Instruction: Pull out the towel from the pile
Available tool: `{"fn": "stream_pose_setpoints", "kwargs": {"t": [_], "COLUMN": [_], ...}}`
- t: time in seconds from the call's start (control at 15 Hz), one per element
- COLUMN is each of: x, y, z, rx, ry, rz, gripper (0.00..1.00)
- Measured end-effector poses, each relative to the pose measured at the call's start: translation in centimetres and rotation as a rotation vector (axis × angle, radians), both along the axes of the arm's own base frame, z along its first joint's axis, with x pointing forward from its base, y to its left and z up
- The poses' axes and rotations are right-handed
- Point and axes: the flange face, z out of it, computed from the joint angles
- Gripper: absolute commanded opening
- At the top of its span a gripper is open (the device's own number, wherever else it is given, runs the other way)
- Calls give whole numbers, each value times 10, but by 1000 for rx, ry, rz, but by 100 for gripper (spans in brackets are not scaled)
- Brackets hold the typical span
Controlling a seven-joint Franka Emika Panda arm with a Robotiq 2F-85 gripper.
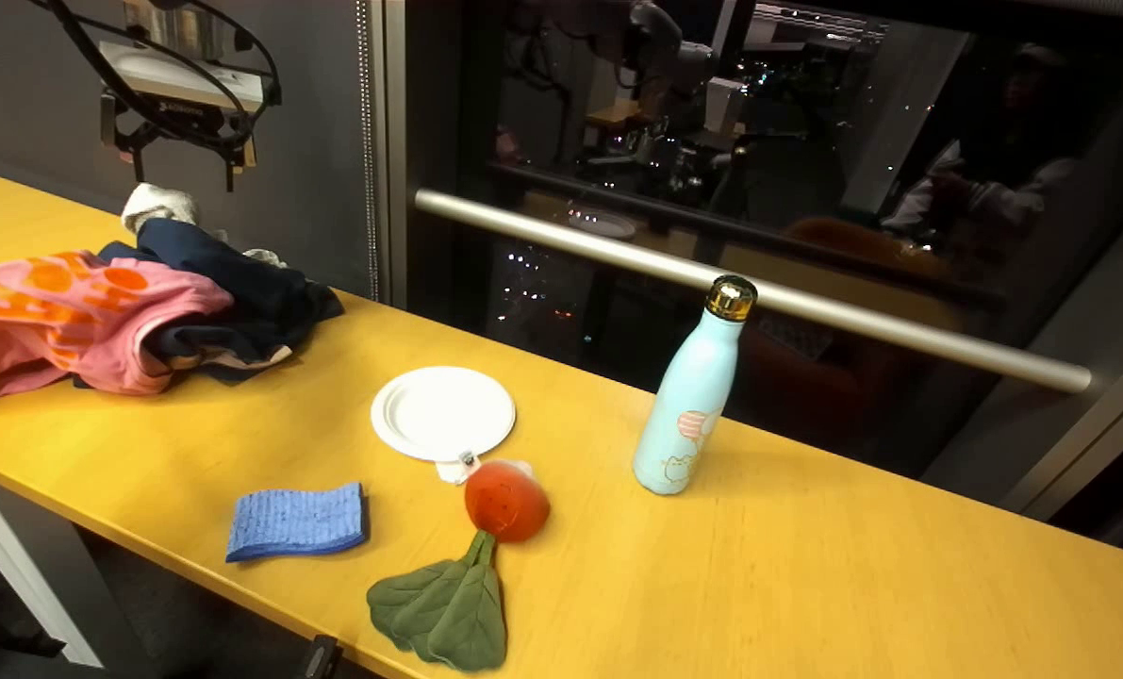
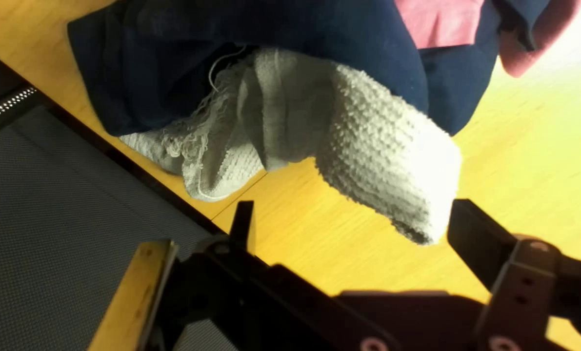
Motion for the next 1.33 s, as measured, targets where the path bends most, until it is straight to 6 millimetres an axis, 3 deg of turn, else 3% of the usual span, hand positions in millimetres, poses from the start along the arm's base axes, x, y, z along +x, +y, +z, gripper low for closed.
{"fn": "stream_pose_setpoints", "kwargs": {"t": [0.07, 0.73, 0.87, 1.07, 1.33], "x": [-1, -4, -5, -3, 3], "y": [2, 7, 6, 2, -13], "z": [-1, -16, -17, -14, 10], "rx": [-1, -7, -6, -2, 9], "ry": [4, 31, 39, 36, 9], "rz": [2, 5, -2, -14, -38], "gripper": [82, 5, 0, 1, 1]}}
